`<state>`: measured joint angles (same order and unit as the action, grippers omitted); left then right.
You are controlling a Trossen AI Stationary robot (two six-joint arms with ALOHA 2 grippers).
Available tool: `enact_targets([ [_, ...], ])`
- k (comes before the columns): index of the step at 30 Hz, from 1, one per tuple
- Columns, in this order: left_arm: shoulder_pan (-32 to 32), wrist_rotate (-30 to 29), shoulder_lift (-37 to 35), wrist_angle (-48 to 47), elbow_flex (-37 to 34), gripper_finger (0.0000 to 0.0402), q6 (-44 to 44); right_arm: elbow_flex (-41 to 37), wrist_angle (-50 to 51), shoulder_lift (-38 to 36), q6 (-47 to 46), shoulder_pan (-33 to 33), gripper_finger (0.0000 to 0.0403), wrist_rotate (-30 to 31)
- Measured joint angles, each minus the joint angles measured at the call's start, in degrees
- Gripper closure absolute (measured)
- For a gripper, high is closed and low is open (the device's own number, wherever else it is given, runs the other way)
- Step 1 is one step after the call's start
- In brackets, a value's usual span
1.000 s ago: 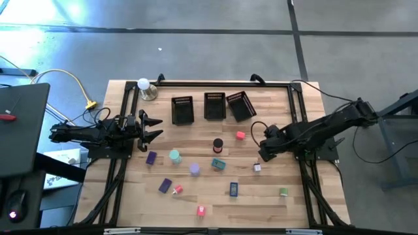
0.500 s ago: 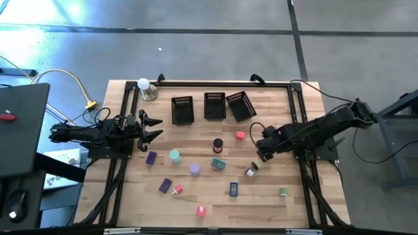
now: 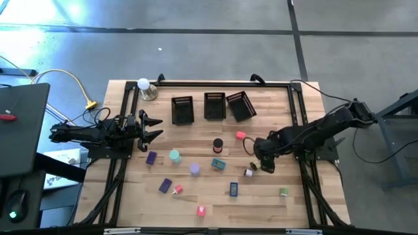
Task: Pick & Place Office items
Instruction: Put the light green hourglass into the left black bin
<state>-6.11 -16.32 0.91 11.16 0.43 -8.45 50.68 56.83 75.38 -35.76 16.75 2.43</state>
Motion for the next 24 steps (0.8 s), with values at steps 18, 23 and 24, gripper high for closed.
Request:
enact_targets([
  [18, -0.02, -0.06, 0.0, 0.0, 0.0, 0.0178, -0.15, -0.04, -1.37, 18.35, 18.28, 5.96, 0.0087, 5.13],
  [23, -0.01, -0.3, 0.0, -0.02, 0.0, 0.0178, -0.15, 0.16, -1.86, 22.12, 20.88, 6.04, 0.0125, 4.66],
  [24, -0.01, -0.3, 0.0, -0.01, 0.0, 0.0178, -0.15, 0.22, -1.88, 22.6, 21.02, 6.04, 0.0137, 4.57],
])
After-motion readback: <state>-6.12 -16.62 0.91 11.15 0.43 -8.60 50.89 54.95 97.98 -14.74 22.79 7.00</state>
